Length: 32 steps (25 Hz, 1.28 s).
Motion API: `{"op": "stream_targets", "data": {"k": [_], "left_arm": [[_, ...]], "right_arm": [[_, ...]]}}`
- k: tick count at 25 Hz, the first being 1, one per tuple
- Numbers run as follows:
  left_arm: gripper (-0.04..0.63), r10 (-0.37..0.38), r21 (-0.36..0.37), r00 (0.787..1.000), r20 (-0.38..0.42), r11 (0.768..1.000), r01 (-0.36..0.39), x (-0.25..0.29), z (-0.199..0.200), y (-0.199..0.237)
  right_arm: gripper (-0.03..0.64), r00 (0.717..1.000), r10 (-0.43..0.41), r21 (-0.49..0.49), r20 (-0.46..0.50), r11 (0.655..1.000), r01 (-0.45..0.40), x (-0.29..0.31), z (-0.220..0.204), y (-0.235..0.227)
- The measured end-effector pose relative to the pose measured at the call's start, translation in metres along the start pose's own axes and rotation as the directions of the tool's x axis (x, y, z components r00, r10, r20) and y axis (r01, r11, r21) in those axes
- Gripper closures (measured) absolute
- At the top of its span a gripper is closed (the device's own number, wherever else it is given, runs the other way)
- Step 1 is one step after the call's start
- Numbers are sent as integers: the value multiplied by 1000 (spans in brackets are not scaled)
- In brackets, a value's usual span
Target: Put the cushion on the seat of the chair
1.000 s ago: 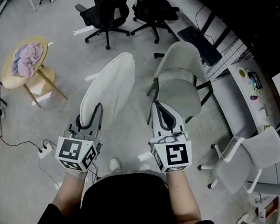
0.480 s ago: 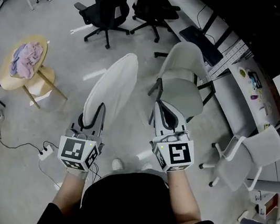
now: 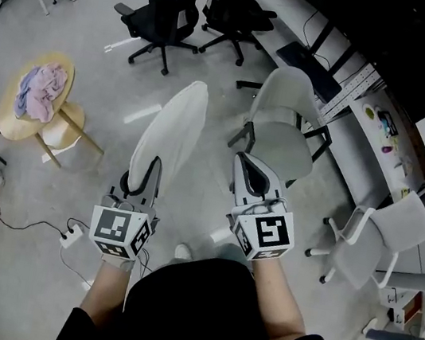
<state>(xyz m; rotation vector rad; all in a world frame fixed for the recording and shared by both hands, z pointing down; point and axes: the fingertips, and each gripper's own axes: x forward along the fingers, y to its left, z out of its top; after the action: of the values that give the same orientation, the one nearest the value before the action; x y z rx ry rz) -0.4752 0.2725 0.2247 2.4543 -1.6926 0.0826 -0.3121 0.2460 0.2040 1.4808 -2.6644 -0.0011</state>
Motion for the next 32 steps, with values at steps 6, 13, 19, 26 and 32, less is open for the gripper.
{"op": "stream_targets", "data": {"k": [6, 13, 19, 26, 32], "left_arm": [[542, 4, -11, 1000, -8, 1000, -4, 6, -5, 12], [541, 39, -2, 999, -24, 999, -39, 28, -7, 18], [541, 66, 1, 997, -46, 998, -66, 73, -7, 11], [541, 66, 19, 994, -83, 998, -65, 140, -5, -7], [541, 51, 41, 993, -104, 998, -47, 199, 5, -34]], "right_arm": [[609, 1000, 7, 8, -9, 1000, -7, 16, -3, 0], [609, 999, 40, 8, -8, 999, -40, 39, -8, -14], [609, 998, 66, 26, -16, 998, -65, 63, -14, -55], [609, 997, 68, 66, -29, 996, -66, 93, -23, -122], [609, 998, 52, 102, -36, 994, -48, 109, -27, -187]]}}
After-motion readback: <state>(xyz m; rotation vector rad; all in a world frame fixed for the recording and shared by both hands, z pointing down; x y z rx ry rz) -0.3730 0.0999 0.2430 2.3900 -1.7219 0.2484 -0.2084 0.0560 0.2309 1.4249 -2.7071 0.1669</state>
